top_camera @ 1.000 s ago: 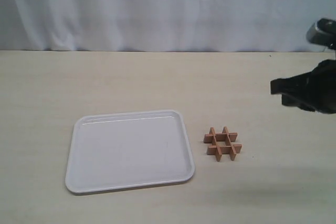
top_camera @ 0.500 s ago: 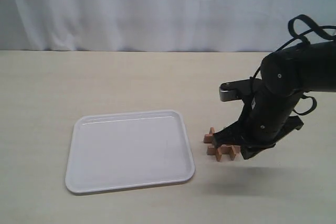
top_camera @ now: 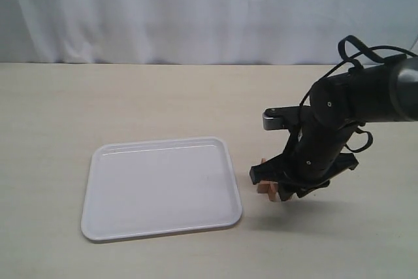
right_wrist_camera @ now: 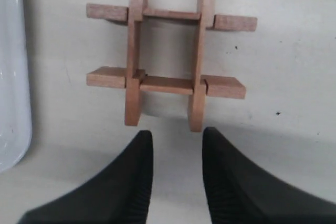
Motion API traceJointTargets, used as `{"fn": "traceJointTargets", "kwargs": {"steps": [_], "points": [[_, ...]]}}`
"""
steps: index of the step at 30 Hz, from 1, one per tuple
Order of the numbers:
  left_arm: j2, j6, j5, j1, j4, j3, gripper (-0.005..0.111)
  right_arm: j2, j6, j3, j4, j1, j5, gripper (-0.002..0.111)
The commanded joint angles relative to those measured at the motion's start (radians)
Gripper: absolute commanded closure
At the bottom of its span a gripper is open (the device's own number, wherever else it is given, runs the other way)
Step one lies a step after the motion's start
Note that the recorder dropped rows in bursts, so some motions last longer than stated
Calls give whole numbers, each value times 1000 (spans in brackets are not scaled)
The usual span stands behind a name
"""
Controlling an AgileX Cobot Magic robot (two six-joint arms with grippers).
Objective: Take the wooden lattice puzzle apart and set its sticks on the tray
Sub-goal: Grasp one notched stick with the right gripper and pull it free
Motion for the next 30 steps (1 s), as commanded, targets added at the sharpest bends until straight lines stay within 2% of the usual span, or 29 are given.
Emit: {"fn": "traceJointTargets", "kwargs": {"steps": [1,23,30], "points": [[0,-3,-11,1,-1,2,107,19,7,-6,2,1,-10,77],[0,-3,-11,1,-1,2,107,66,67,-6,2,1,-87,77],[0,-3,-11,1,-1,2,107,65,67,3,2,1,-95,84]]}}
